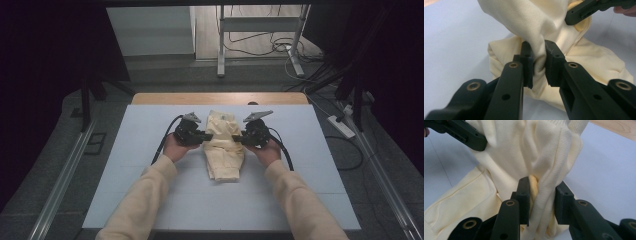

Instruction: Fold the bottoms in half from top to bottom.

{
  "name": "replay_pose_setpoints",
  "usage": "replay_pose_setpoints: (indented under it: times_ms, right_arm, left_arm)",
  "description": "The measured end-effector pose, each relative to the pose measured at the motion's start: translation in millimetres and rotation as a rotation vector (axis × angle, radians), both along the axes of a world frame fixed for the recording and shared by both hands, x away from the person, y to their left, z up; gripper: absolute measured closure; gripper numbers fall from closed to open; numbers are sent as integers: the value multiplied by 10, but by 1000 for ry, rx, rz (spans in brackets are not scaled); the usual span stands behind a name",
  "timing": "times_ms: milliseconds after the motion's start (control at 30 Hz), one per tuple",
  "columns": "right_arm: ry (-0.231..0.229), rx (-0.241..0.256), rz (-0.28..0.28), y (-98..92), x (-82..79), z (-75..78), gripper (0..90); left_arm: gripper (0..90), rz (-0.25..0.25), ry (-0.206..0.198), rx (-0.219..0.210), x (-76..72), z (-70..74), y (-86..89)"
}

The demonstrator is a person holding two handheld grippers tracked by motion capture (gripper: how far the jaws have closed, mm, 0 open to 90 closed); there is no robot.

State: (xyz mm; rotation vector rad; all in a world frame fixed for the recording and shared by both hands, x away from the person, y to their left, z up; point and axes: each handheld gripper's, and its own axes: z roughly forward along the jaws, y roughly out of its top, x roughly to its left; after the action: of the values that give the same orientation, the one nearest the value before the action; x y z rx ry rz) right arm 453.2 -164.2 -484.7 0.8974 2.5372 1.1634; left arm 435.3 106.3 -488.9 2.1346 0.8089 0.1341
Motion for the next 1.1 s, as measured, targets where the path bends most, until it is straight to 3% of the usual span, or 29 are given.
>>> replay_pose_setpoints:
  times_ms: [433,1100]
  right_arm:
    - [0,-1,6,-11,-51,-21,687]
    - [-26,15,8,-78,-211,35,622]
  left_arm:
    - [757,-8,-4,1,-47,-29,-10]
    - [648,-9,-24,-6,-135,16,22]
